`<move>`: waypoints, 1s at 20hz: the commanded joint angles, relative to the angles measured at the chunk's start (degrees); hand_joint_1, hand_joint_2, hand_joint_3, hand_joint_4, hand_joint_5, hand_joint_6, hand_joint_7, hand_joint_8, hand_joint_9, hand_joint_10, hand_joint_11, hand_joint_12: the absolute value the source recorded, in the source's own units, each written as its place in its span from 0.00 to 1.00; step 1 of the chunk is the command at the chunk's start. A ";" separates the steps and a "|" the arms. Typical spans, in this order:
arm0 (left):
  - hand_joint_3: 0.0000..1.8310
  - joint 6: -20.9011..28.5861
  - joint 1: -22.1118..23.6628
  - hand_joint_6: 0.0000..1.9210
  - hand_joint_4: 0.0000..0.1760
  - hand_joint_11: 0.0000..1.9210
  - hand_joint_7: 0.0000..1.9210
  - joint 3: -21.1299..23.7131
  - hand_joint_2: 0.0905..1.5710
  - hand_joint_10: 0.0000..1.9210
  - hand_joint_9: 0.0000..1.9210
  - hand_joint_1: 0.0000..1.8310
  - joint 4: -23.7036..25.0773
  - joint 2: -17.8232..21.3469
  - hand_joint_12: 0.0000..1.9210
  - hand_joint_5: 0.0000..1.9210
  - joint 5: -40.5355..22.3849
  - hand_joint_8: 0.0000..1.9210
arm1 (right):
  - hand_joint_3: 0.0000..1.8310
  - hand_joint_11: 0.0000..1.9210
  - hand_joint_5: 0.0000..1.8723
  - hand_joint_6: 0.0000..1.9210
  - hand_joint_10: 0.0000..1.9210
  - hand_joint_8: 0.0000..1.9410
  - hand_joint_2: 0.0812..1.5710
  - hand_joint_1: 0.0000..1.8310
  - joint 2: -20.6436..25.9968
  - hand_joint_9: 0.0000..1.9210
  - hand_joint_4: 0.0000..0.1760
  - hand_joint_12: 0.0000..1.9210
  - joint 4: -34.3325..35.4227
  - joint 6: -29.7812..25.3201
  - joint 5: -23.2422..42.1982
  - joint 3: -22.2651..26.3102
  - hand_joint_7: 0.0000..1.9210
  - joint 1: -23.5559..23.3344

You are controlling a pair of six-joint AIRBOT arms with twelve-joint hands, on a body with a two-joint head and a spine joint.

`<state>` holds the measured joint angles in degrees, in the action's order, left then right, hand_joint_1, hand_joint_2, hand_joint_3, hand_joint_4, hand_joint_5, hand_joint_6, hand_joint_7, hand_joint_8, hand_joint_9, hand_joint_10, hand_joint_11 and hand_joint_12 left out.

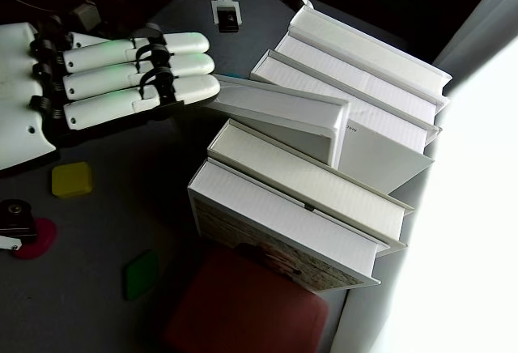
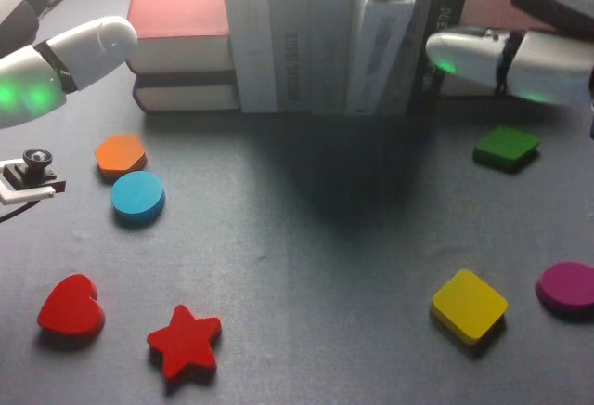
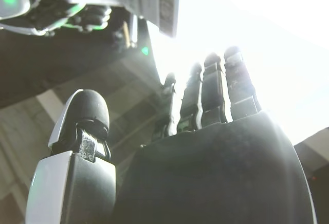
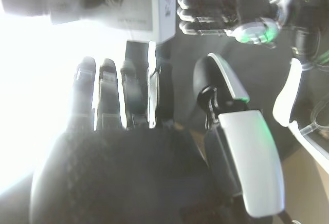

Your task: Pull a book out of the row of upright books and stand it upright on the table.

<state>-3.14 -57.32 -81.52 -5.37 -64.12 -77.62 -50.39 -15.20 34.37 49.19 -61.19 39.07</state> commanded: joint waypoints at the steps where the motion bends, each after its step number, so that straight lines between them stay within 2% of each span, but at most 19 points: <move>1: 0.00 0.42 0.14 0.00 0.34 0.00 0.00 0.03 0.86 0.00 0.00 0.12 -1.61 -0.05 0.00 0.02 -7.20 0.00 | 0.00 0.00 0.36 0.03 0.00 0.00 0.88 0.21 0.52 0.00 0.00 0.00 -0.09 -0.98 8.54 0.51 0.01 0.28; 2: 0.00 0.42 0.05 0.00 0.20 0.02 0.00 0.05 0.86 0.00 0.00 0.14 -1.68 -0.01 0.01 0.02 -7.26 0.00 | 0.00 0.00 0.38 0.03 0.00 0.00 0.87 0.15 0.61 0.00 0.00 0.00 -0.09 -1.38 9.53 0.71 0.01 1.03; 4: 0.00 0.41 0.01 0.00 0.17 0.03 0.00 0.12 0.86 0.00 0.00 0.14 -1.69 0.07 0.02 0.03 -7.31 0.00 | 0.00 0.00 0.37 0.02 0.00 0.00 0.87 0.13 0.84 0.00 0.00 0.00 -0.10 -1.82 10.79 1.09 0.01 1.99; 5: 0.00 0.41 0.01 0.00 0.17 0.01 0.00 0.12 0.87 0.00 0.00 0.14 -1.69 0.07 0.12 0.03 -7.31 0.00 | 0.00 0.00 0.39 0.03 0.00 0.00 0.88 0.14 0.92 0.00 0.00 0.00 -0.11 -1.83 10.96 1.17 0.02 2.11; 6: 0.00 0.41 0.01 0.00 0.13 0.00 0.00 0.10 0.87 0.00 0.00 0.14 -1.72 0.07 0.15 0.03 -7.31 0.00 | 0.00 0.00 0.40 0.03 0.00 0.00 0.87 0.14 0.95 0.00 0.00 0.00 -0.11 -1.83 11.05 1.16 0.01 2.18; 7: 0.00 0.40 0.01 0.00 0.15 0.00 0.00 0.09 0.87 0.00 0.00 0.14 -1.72 0.05 0.16 0.03 -7.31 0.00 | 0.00 0.00 0.40 0.03 0.00 0.00 0.87 0.14 0.98 0.00 0.00 0.00 -0.11 -1.84 11.05 1.16 0.02 2.19; 9: 0.00 0.40 0.01 0.00 0.12 0.00 0.00 0.08 0.86 0.00 0.00 0.15 -1.73 0.03 0.12 0.03 -7.31 0.00 | 0.00 0.00 0.37 0.02 0.00 0.00 0.87 0.14 0.99 0.00 0.00 0.00 -0.11 -1.90 11.07 1.17 0.02 2.24; 11: 0.00 0.40 0.00 0.00 0.13 0.00 0.00 0.08 0.86 0.00 0.00 0.15 -1.73 0.04 0.15 0.03 -7.30 0.00 | 0.00 0.00 0.36 0.01 0.00 0.00 0.87 0.15 1.04 0.00 0.00 0.00 -0.18 -1.92 11.08 1.15 0.01 2.24; 12: 0.00 0.40 0.00 0.00 0.18 0.00 0.00 0.08 0.87 0.00 0.00 0.14 -1.74 0.04 0.16 0.03 -7.31 0.00 | 0.00 0.00 0.37 0.02 0.00 0.00 0.87 0.13 1.07 0.00 0.00 0.00 -0.17 -1.95 11.09 1.14 0.02 2.24; 13: 0.00 0.40 0.00 0.00 0.16 0.00 0.00 0.08 0.87 0.00 0.00 0.15 -1.74 0.04 0.16 0.03 -7.38 0.00 | 0.00 0.00 0.37 0.01 0.00 0.01 0.87 0.13 1.09 0.00 0.00 0.00 -0.18 -1.98 11.25 1.15 0.02 2.24; 14: 0.00 0.40 0.00 0.00 0.13 0.00 0.00 0.08 0.87 0.00 0.00 0.15 -1.74 0.04 0.09 0.04 -7.38 0.00 | 0.00 0.00 0.36 0.01 0.00 0.01 0.87 0.13 1.11 0.00 0.00 0.00 -0.19 -1.98 11.31 1.15 0.02 2.24; 17: 0.00 0.40 -0.02 0.00 0.27 0.00 0.00 0.08 0.86 0.00 0.00 0.13 -1.80 0.04 0.06 0.03 -7.41 0.00 | 0.00 0.00 0.12 0.00 0.00 0.00 0.86 0.15 1.23 0.00 0.00 0.00 -0.27 -2.09 11.61 1.15 0.00 2.24; 18: 0.00 0.40 -0.08 0.00 0.26 0.00 0.00 0.09 0.86 0.00 0.00 0.12 -1.81 0.04 0.06 0.03 -7.41 0.00 | 0.00 0.00 0.03 0.00 0.00 0.00 0.84 0.22 1.35 0.00 0.00 0.00 -0.45 -2.23 11.99 1.15 0.00 2.21; 19: 0.00 0.40 -0.09 0.00 0.24 0.00 0.00 0.09 0.86 0.00 0.00 0.13 -1.82 0.04 0.06 0.03 -7.41 0.00 | 0.00 0.00 0.01 0.00 0.00 0.00 0.82 0.29 1.47 0.00 0.14 0.00 -0.58 -2.24 12.17 1.16 0.00 2.11; 20: 0.00 0.40 -0.09 0.00 0.16 0.00 0.00 0.09 0.86 0.00 0.00 0.14 -1.85 0.04 0.06 0.04 -7.41 0.00 | 0.00 0.00 0.00 0.00 0.00 0.00 0.81 0.36 1.79 0.00 0.31 0.00 -0.64 -2.24 12.39 1.16 0.00 1.87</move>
<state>-3.11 -57.91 -81.41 -5.58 -64.12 -78.02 -48.75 -18.11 32.38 54.24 -60.12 41.69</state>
